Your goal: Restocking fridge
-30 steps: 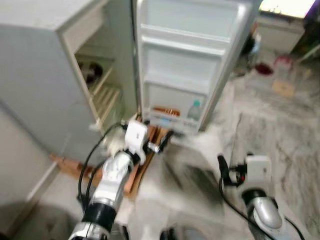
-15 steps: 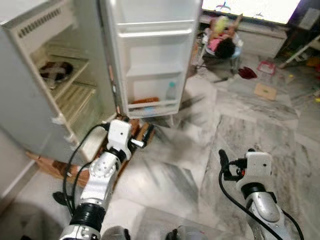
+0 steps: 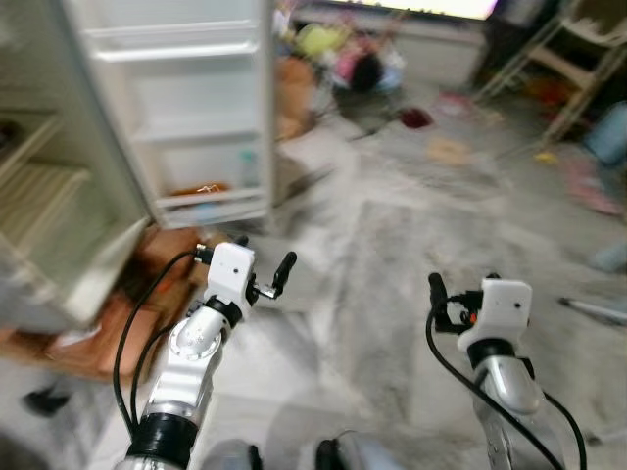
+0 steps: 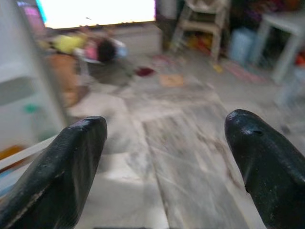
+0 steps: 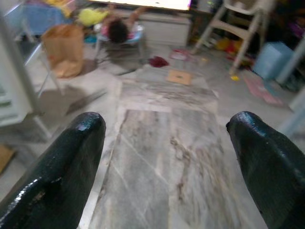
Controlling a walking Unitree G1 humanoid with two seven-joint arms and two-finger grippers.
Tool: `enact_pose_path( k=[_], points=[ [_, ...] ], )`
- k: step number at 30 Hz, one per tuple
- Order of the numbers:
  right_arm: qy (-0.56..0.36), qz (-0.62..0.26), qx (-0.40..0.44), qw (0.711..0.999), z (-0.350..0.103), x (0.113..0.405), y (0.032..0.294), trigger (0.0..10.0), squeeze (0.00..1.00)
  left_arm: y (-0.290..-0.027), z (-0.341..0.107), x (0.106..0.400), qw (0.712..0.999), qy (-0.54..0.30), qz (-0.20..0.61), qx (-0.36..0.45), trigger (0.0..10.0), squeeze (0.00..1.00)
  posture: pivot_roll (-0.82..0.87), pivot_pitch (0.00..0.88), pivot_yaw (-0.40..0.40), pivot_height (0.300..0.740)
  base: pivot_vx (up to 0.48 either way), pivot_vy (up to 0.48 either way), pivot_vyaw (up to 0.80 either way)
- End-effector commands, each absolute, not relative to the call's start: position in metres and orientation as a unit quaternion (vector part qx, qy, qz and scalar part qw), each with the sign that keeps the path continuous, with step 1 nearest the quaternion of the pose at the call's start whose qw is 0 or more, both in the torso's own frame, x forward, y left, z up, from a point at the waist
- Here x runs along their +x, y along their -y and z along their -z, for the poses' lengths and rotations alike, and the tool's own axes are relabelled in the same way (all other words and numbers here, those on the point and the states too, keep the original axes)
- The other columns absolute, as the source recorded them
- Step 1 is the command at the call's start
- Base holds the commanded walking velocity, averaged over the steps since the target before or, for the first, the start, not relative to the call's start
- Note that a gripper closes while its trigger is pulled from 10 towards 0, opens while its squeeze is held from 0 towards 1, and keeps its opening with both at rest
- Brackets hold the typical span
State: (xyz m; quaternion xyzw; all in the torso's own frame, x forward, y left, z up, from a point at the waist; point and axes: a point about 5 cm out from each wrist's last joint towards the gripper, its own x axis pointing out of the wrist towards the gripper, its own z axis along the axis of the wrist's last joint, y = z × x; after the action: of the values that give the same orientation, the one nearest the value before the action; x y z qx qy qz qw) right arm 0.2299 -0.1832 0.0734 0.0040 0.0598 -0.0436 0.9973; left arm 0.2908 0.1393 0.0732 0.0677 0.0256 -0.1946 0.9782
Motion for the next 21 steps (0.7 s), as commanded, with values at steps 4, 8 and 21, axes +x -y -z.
enact_pose_path(
  k=[4, 8, 21],
  points=[
    [-0.039, 0.049, -0.001, 0.998, -0.082, 0.237, 0.185, 10.0, 0.00, -0.140, -0.078, 0.299, 0.978, -0.015, 0.197, 0.070, 10.0, 0.00, -0.06, 0.066, -0.001, 0.740, 0.417, -0.187, -0.80],
    [-0.035, 0.049, -0.002, 0.998, -0.083, 0.237, 0.184, 10.0, 0.00, -0.141, -0.078, 0.302, 0.978, -0.018, 0.195, 0.069, 10.0, 0.00, -0.07, 0.064, 0.001, 0.740, 0.474, 0.000, -0.80],
    [-0.017, 0.050, -0.017, 0.998, -0.090, 0.241, 0.185, 10.0, 0.00, -0.126, -0.083, 0.306, 0.973, 0.003, 0.221, 0.059, 10.0, 0.00, -0.10, 0.070, 0.009, 0.740, 0.480, 0.000, -0.80]
  ],
)
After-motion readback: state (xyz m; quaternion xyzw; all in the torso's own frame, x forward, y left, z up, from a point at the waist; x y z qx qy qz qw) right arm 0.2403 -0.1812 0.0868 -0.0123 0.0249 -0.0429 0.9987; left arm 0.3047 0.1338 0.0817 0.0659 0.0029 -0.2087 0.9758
